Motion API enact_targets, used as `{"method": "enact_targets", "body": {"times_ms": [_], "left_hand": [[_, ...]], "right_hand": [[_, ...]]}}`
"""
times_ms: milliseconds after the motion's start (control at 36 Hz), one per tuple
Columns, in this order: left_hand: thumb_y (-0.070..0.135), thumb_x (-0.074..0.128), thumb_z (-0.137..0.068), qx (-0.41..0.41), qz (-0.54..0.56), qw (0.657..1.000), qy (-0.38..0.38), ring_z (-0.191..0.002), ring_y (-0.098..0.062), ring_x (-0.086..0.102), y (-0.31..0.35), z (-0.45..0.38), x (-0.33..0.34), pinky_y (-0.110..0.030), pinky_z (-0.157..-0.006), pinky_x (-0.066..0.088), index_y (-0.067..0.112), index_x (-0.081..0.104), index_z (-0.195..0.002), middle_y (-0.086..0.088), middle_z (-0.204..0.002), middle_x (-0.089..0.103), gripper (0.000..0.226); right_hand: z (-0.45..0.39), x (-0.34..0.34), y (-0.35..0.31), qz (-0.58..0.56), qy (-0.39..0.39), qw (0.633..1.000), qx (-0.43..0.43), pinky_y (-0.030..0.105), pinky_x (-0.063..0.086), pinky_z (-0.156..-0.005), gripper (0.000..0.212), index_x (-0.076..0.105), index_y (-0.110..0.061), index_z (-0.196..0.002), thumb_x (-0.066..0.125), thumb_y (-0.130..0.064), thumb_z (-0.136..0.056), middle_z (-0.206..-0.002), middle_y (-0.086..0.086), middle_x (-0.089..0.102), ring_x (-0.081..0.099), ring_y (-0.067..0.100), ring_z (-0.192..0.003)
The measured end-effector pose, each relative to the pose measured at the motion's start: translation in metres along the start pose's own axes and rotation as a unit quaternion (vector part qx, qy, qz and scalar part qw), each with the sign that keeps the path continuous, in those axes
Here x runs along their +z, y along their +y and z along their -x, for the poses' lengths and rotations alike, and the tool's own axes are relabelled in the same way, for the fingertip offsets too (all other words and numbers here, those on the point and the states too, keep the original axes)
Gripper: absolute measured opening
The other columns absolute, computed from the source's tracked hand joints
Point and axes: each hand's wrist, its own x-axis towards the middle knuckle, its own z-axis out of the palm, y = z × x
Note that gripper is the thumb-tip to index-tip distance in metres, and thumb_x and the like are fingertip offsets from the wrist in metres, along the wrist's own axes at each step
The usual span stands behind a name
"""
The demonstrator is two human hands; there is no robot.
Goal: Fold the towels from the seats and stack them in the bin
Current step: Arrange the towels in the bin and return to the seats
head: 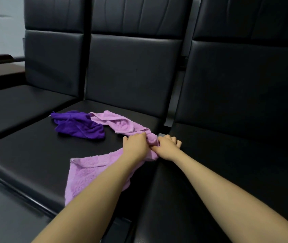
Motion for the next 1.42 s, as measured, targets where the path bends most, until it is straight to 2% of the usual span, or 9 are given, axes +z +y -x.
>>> {"method": "enact_targets", "body": {"times_ms": [139, 389, 667, 806, 944, 1000, 1111, 1306, 1417], "left_hand": [[0.023, 0.037, -0.096, 0.001, 0.056, 0.998, 0.042, -0.111, -0.023, 0.051, 0.001, 0.002, -0.004, -0.034, -0.089, 0.030, 0.017, 0.051, -0.117, -0.005, -0.118, 0.057, 0.025], [0.014, 0.036, -0.098, 0.089, 0.159, 0.974, 0.134, -0.084, -0.035, 0.056, 0.066, 0.010, -0.052, -0.034, -0.070, 0.026, 0.013, 0.034, -0.089, -0.013, -0.080, 0.062, 0.009], [0.018, 0.035, -0.099, 0.130, 0.380, 0.909, 0.110, -0.080, -0.024, 0.059, 0.164, 0.024, -0.078, -0.038, -0.068, 0.048, 0.008, 0.043, -0.093, -0.002, -0.084, 0.060, 0.013], [0.007, 0.032, -0.097, 0.116, 0.466, 0.870, 0.116, -0.079, -0.014, 0.053, 0.193, 0.026, -0.091, -0.027, -0.065, 0.038, 0.015, 0.037, -0.103, 0.003, -0.094, 0.055, 0.011], [-0.001, 0.031, -0.087, 0.174, 0.361, 0.907, 0.131, -0.081, -0.027, 0.050, 0.217, 0.028, -0.097, -0.031, -0.066, 0.039, 0.011, 0.046, -0.108, -0.008, -0.095, 0.047, 0.029], [0.018, 0.036, -0.096, 0.140, 0.338, 0.924, 0.109, -0.089, -0.030, 0.051, 0.227, 0.028, -0.095, -0.035, -0.082, 0.042, 0.011, 0.049, -0.105, -0.008, -0.105, 0.043, 0.017], [0.069, 0.056, -0.074, 0.136, 0.167, 0.967, 0.133, -0.089, -0.023, 0.045, 0.236, 0.028, -0.083, -0.036, -0.086, 0.034, 0.014, 0.045, -0.096, -0.003, -0.101, 0.037, 0.061], [0.013, 0.045, -0.090, 0.177, 0.001, 0.967, 0.183, -0.096, -0.030, 0.047, 0.233, 0.027, -0.062, -0.035, -0.074, 0.024, 0.009, 0.053, -0.105, -0.013, -0.115, 0.041, 0.017], [0.015, 0.044, -0.093, 0.201, -0.048, 0.965, 0.164, -0.104, -0.030, 0.040, 0.224, 0.023, -0.060, -0.036, -0.078, 0.028, 0.010, 0.056, -0.104, -0.011, -0.121, 0.038, 0.017]], "right_hand": [[0.011, -0.009, 0.002, -0.111, 0.086, 0.989, -0.041, 0.037, 0.029, -0.092, 0.005, 0.035, -0.021, -0.093, 0.040, -0.021, -0.093, -0.094, 0.004, 0.056, 0.050, 0.030, -0.101], [0.039, -0.076, 0.030, -0.346, 0.255, 0.901, -0.061, 0.016, 0.038, -0.054, 0.017, 0.046, -0.015, -0.087, 0.044, 0.002, -0.087, -0.089, 0.010, 0.056, 0.052, 0.018, -0.076], [0.091, -0.148, 0.103, -0.364, 0.355, 0.861, 0.012, 0.022, 0.043, -0.081, 0.030, 0.052, -0.011, -0.121, 0.046, -0.003, -0.093, -0.109, 0.001, 0.055, 0.054, 0.014, -0.100], [0.113, -0.174, 0.143, -0.331, 0.435, 0.835, 0.064, 0.023, 0.038, -0.075, 0.014, 0.058, -0.008, -0.105, 0.046, -0.011, -0.097, -0.098, 0.002, 0.055, 0.052, 0.013, -0.090], [0.126, -0.188, 0.161, -0.312, 0.463, 0.827, 0.066, 0.022, 0.040, -0.058, 0.015, 0.055, -0.012, -0.090, 0.049, -0.024, -0.098, -0.090, 0.004, 0.058, 0.055, 0.015, -0.078], [0.129, -0.188, 0.163, -0.303, 0.462, 0.831, 0.066, 0.027, 0.046, -0.062, 0.018, 0.056, -0.015, -0.092, 0.047, -0.029, -0.098, -0.089, 0.004, 0.060, 0.057, 0.016, -0.078], [0.139, -0.187, 0.171, -0.289, 0.446, 0.846, 0.050, 0.028, 0.047, -0.066, 0.014, 0.059, -0.016, -0.096, 0.048, -0.025, -0.098, -0.091, 0.002, 0.063, 0.059, 0.018, -0.084], [0.145, -0.185, 0.174, -0.316, 0.409, 0.854, 0.057, 0.018, 0.040, -0.078, 0.021, 0.061, -0.008, -0.113, 0.055, -0.011, -0.093, -0.110, 0.008, 0.064, 0.058, 0.017, -0.098], [0.144, -0.185, 0.173, -0.319, 0.358, 0.873, 0.088, 0.026, 0.043, -0.092, 0.041, 0.055, -0.007, -0.128, 0.049, -0.002, -0.088, -0.124, 0.012, 0.059, 0.056, 0.024, -0.114]]}}
